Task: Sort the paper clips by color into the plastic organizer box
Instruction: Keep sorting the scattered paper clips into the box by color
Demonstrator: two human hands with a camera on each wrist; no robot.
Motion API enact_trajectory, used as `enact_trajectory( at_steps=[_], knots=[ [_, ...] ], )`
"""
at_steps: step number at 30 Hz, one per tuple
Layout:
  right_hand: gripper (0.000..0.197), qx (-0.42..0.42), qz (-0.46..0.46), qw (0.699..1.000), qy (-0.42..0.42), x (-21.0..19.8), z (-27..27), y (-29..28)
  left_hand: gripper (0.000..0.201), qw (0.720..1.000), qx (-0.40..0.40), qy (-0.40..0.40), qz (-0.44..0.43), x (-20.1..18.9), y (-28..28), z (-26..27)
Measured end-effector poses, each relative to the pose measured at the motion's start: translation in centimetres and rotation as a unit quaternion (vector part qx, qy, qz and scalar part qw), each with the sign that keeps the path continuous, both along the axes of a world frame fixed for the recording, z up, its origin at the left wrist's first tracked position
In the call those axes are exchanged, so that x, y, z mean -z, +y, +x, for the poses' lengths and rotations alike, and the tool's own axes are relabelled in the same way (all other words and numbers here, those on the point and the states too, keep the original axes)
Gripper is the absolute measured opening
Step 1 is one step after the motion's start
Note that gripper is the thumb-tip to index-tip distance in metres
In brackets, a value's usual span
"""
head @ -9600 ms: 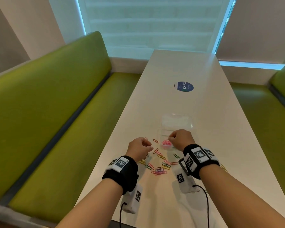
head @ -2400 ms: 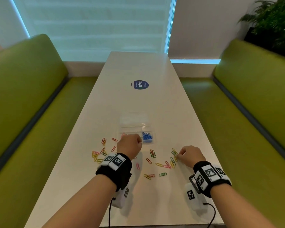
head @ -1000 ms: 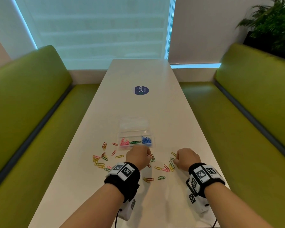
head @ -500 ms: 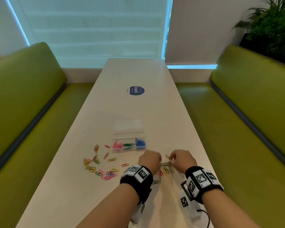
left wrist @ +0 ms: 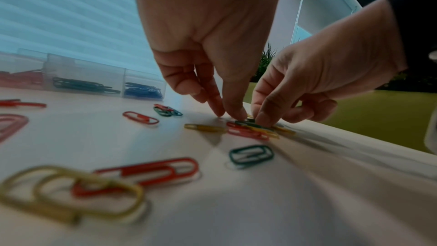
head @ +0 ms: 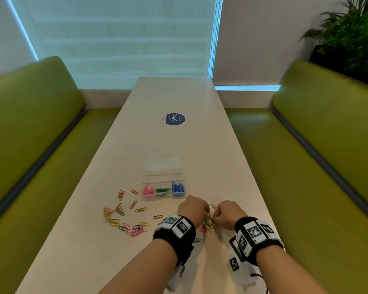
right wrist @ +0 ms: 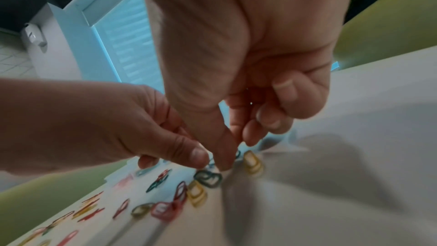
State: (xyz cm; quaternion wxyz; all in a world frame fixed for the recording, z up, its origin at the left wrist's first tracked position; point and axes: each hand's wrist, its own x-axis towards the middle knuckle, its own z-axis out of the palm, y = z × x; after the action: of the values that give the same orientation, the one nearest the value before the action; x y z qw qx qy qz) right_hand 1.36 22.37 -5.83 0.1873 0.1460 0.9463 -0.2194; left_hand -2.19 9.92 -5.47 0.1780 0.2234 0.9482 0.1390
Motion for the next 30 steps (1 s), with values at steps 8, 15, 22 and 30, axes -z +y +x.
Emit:
enact_trajectory(
  at_steps=[8, 15, 22, 30],
  knots=[
    [0.017, 0.006, -0.027, 0.998, 0.052, -0.3, 0.6, 0.4, 0.022, 1.000, 0.016, 0.004, -0.005, 0.0, -0.8, -0.6],
    [0.022, -0.023, 0.002, 1.000, 0.020, -0.7, 1.0, -0.8, 0.023, 0.981, -0.123, 0.117, 0.099, -3.0, -5.8, -2.7],
    [0.019, -0.009, 0.010, 1.000, -0.021, -0.6, 0.0, -2.0, 0.026, 0.976, -0.189, 0.107, 0.024, -2.9, -9.5, -5.0],
    [0.013, 0.009, -0.019, 1.000, -0.012, -0.7, 0.1, -2.2, 0.029, 0.976, -0.200, 0.076, 0.035, -1.8, -9.8, -5.2]
  ],
)
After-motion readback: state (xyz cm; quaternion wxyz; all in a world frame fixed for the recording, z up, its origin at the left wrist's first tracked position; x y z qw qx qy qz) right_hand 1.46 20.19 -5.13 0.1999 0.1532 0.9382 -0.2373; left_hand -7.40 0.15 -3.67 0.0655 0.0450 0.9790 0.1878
